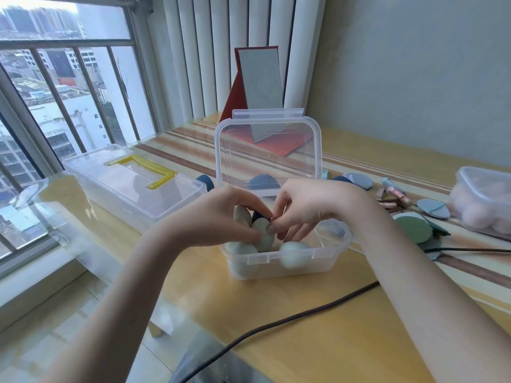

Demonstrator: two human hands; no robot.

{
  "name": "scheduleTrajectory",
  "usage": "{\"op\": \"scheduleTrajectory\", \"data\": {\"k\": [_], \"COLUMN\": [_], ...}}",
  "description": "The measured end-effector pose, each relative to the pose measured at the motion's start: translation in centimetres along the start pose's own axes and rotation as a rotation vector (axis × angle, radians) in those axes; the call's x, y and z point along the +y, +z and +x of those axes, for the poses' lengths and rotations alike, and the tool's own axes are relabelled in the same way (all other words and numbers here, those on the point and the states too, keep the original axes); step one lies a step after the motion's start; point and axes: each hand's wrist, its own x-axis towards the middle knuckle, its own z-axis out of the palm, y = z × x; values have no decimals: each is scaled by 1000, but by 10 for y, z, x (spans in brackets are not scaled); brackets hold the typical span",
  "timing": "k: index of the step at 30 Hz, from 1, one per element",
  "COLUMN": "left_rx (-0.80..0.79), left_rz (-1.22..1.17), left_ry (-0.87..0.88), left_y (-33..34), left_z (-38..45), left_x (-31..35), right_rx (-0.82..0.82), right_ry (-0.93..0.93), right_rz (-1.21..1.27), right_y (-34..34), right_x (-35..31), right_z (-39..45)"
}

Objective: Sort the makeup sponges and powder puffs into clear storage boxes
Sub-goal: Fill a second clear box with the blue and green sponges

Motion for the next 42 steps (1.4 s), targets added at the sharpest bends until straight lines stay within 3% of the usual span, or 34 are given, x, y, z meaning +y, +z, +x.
{"op": "scheduleTrajectory", "data": {"k": [4, 10, 18, 24, 34, 42], "left_rx": [78, 160, 175, 181, 189, 228], "left_rz": [165, 222, 174, 157, 165, 172], "left_ry": [-13, -51, -50, -50, -62, -53], "left_y": [11, 18, 20, 20, 20, 21], "left_z": [5, 8, 7, 6, 7, 8], "left_x": [5, 3, 2, 2, 2, 3], "right_rx": [-84, -266, -192, -125, -233, -5], "right_ry": [-7, 7, 7, -19, -49, -103], "right_rz": [-67, -302, -126, -201, -304, -29], "right_y": [-9, -12, -17, -11, -7, 15], "right_x": [2, 3, 9, 2, -3, -15], "right_z": [-8, -17, -18, -13, -21, -2]}}
